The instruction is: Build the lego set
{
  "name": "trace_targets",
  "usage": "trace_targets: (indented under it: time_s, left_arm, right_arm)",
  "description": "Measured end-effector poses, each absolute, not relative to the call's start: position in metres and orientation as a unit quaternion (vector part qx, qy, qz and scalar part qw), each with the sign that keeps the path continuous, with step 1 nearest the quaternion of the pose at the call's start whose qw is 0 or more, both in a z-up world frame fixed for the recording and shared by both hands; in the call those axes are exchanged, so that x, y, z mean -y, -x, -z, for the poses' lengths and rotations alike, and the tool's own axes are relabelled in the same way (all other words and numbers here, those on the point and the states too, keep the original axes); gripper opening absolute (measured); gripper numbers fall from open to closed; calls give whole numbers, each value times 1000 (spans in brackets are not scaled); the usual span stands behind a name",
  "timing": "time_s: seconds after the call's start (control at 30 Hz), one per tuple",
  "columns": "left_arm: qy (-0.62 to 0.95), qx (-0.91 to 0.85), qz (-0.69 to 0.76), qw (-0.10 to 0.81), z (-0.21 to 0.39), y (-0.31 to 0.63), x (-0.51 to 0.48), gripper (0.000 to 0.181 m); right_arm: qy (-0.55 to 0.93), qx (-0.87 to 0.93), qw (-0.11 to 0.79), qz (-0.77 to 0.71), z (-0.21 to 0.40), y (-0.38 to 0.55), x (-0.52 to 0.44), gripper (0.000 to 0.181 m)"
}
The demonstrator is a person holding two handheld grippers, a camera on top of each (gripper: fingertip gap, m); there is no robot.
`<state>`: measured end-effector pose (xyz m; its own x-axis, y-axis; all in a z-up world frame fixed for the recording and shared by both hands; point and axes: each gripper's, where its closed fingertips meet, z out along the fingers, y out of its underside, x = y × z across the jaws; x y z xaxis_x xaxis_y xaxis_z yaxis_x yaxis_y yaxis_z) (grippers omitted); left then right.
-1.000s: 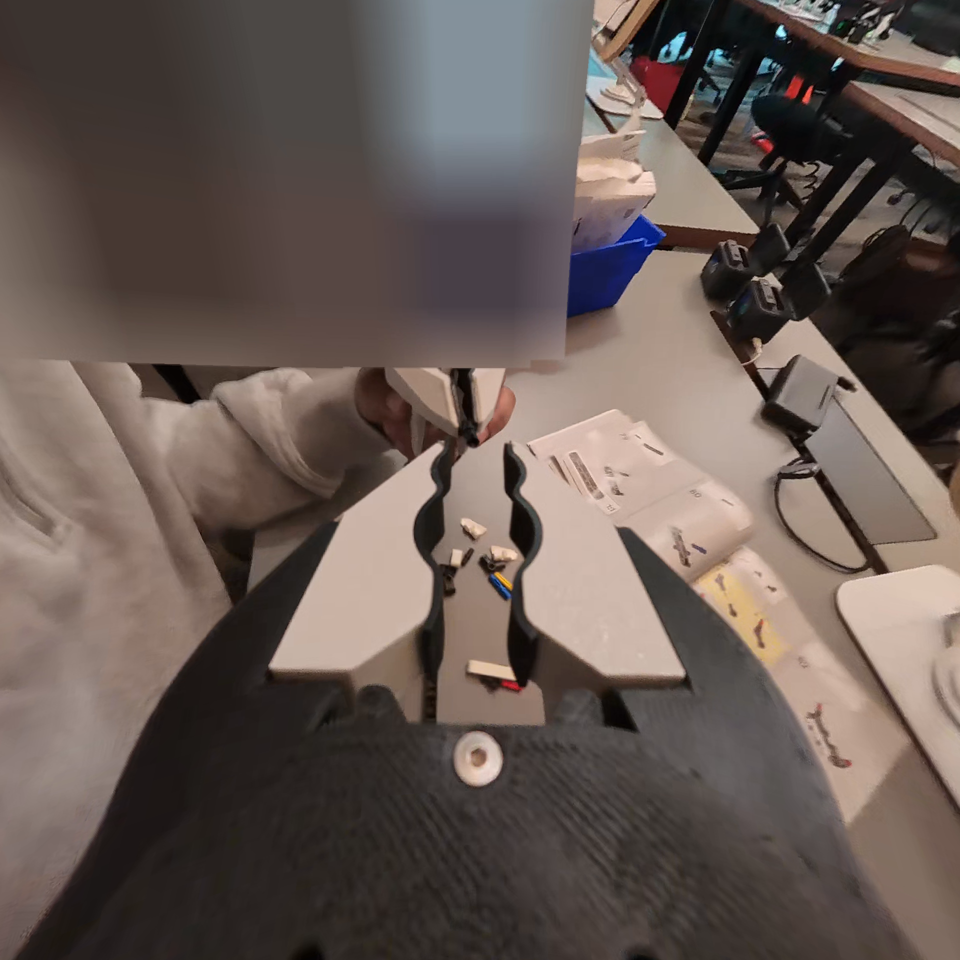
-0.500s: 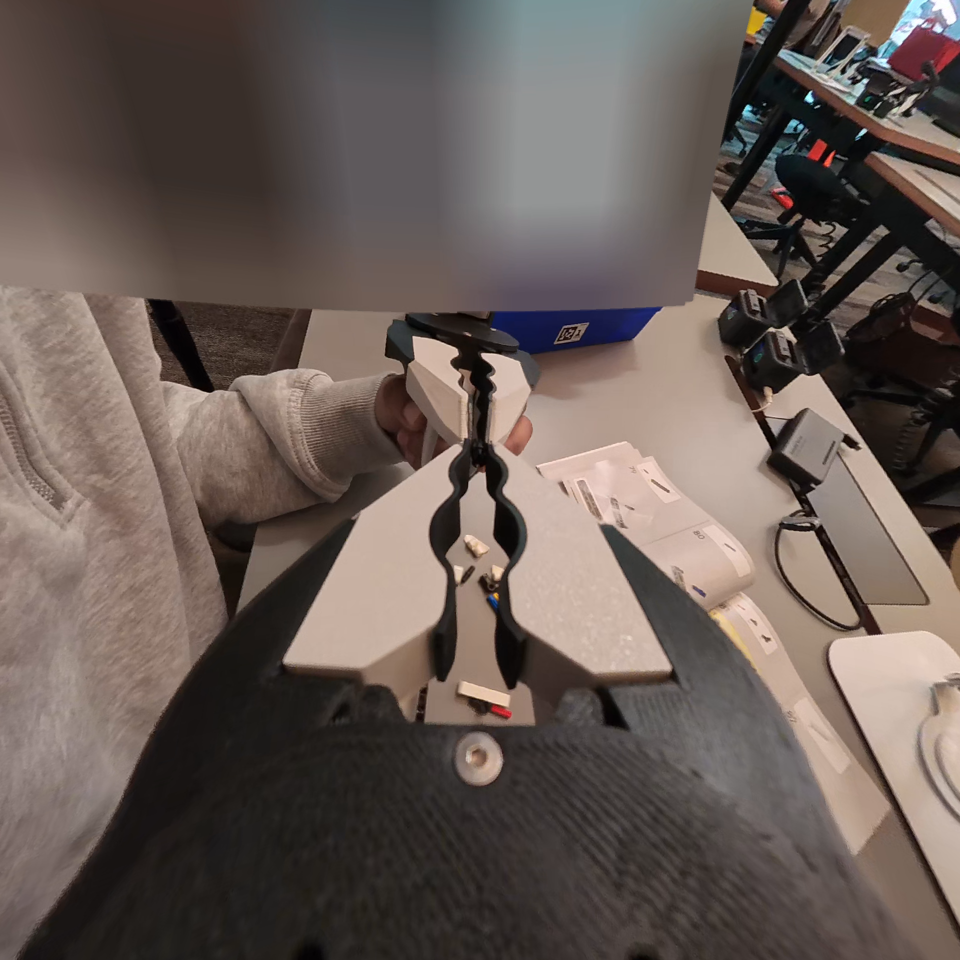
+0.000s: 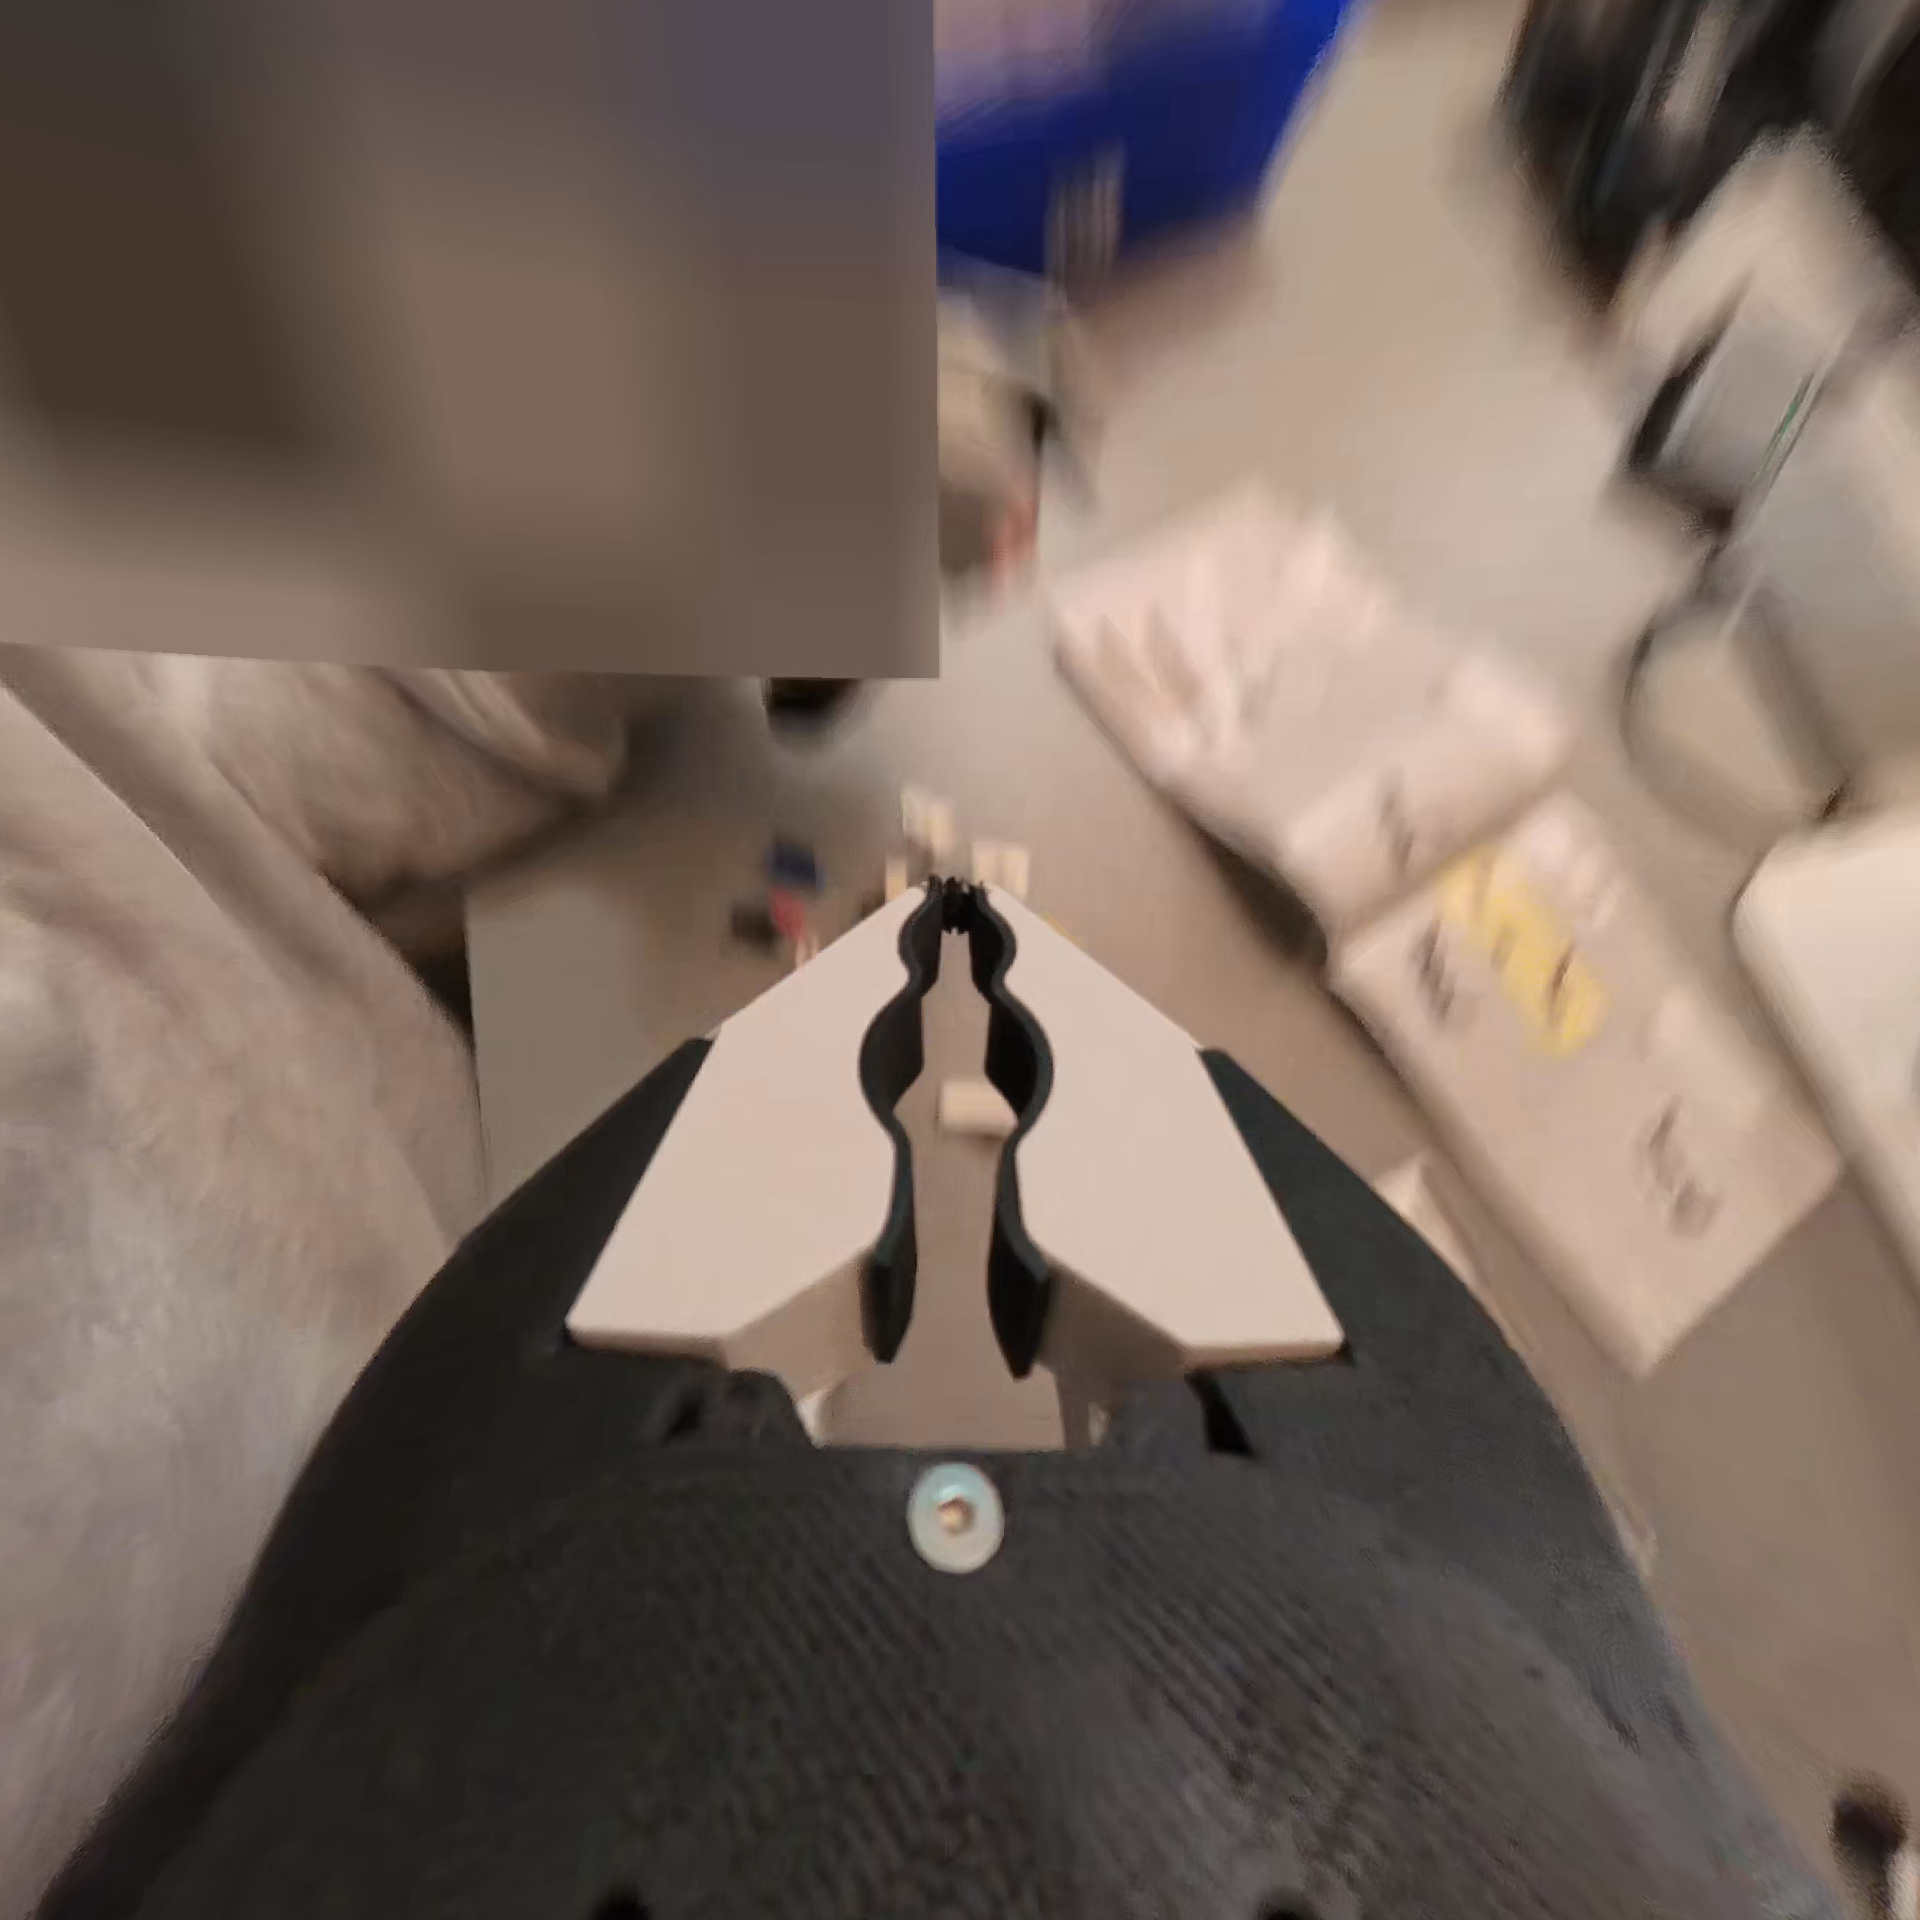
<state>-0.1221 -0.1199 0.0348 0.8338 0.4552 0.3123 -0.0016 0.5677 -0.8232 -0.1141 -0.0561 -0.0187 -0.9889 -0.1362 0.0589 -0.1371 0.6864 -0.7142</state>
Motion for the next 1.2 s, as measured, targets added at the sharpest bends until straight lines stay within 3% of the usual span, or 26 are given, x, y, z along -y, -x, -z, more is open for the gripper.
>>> trace_targets:
  time_s: [0.17, 0.33, 1.2]
  left_arm:
    - [368, 306, -124, 869, -35, 132, 155, 2]
    - [363, 373, -116, 846, -16, 151, 165, 1]
    - [383, 402, -59, 830, -2, 160, 155, 7]
  right_arm:
    - [-21, 987, -29, -155, 112, 120, 1, 2]
    - [-51, 996, -17, -71, 145, 109, -18, 2]
    - [-83, 996, -18, -27, 161, 105, -18, 2]
